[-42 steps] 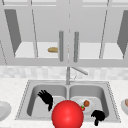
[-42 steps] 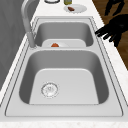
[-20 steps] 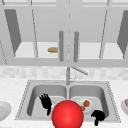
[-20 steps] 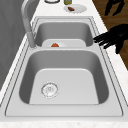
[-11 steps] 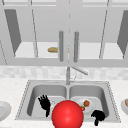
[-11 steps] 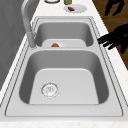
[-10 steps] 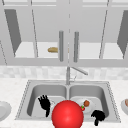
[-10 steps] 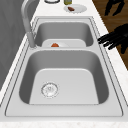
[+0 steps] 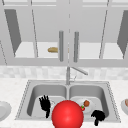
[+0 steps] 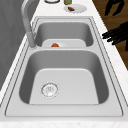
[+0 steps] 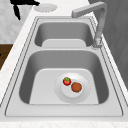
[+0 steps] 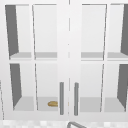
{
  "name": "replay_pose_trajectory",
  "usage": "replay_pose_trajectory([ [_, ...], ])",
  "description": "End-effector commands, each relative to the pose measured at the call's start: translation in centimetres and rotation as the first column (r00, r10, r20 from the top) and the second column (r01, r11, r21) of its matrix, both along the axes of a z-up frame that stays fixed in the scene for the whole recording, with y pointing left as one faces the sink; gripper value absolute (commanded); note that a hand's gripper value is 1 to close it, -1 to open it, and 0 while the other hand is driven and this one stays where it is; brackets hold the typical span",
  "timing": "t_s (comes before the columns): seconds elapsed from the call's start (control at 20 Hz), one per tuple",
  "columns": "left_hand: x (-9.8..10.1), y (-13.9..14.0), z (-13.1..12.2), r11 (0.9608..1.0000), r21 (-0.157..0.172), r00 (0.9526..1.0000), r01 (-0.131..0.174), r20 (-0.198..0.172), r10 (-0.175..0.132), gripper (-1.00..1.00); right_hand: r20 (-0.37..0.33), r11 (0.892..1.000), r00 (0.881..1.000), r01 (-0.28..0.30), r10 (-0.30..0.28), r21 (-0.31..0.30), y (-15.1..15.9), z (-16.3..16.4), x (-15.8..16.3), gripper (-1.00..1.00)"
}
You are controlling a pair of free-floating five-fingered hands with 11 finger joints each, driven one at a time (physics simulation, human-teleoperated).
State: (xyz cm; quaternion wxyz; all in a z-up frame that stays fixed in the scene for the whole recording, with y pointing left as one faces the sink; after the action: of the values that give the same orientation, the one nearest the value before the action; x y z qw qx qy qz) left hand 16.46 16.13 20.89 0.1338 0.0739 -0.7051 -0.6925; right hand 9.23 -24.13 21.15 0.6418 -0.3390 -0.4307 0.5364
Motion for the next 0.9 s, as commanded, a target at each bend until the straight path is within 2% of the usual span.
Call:
replay_pose_trajectory([
  [0.0,-1.8,0.0,0.3,0.9991,-0.013,0.9989,0.040,0.023,-0.040,-1.00,0.000,1.000,1.000,0.000,0.000,0.000,0.0,0.0,0.0,0.00],
  [0.05,-1.7,0.0,0.1,0.9997,-0.014,0.9996,0.021,0.020,-0.021,-1.00,0.000,1.000,1.000,0.000,0.000,0.000,0.0,0.0,0.0,0.00],
  [0.1,-1.4,-0.2,0.3,0.9995,0.020,0.9989,0.024,0.040,-0.025,-1.00,0.000,1.000,1.000,0.000,0.000,0.000,0.0,0.0,0.0,0.00],
  [0.15,-1.1,0.0,0.3,1.0000,-0.001,0.9999,-0.009,0.005,0.009,-1.00,0.000,1.000,1.000,0.000,0.000,0.000,0.0,0.0,0.0,0.00],
  [0.25,-1.2,0.0,0.2,1.0000,0.000,1.0000,0.002,0.002,-0.002,-1.00,0.000,1.000,1.000,0.000,0.000,0.000,0.0,0.0,0.0,0.00],
  [0.3,-1.2,-0.1,-0.1,1.0000,-0.001,0.9997,0.002,0.024,-0.002,-1.00,0.000,1.000,1.000,0.000,0.000,0.000,0.0,0.0,0.0,0.00],
  [0.4,-1.2,-0.1,0.2,1.0000,-0.001,1.0000,0.003,0.001,-0.003,-1.00,0.000,1.000,1.000,0.000,0.000,0.000,0.0,0.0,0.0,0.00],
  [0.55,-1.5,0.3,0.2,1.0000,-0.001,1.0000,0.005,0.003,-0.005,-1.00,0.000,1.000,1.000,0.000,0.000,0.000,0.0,0.0,0.0,0.00],
  [0.6,-1.4,0.7,0.2,1.0000,-0.009,1.0000,0.003,0.007,-0.003,-1.00,0.000,1.000,1.000,0.000,0.000,0.000,0.0,0.0,0.0,0.00],
  [0.65,-1.1,0.3,0.8,0.9991,-0.041,0.9996,0.004,0.028,-0.002,-1.00,0.000,1.000,1.000,0.000,0.000,0.000,0.0,0.0,0.0,0.00],
  [0.75,-1.2,0.1,2.1,0.9975,-0.070,0.9971,-0.014,0.073,0.019,-1.00,0.000,1.000,1.000,0.000,0.000,0.000,0.0,0.0,0.0,0.00],
  [0.85,-1.2,-0.3,2.5,0.9969,-0.074,0.9963,-0.026,0.080,0.032,-1.00,0.000,1.000,1.000,0.000,0.000,0.000,0.0,0.0,0.0,0.00],
])
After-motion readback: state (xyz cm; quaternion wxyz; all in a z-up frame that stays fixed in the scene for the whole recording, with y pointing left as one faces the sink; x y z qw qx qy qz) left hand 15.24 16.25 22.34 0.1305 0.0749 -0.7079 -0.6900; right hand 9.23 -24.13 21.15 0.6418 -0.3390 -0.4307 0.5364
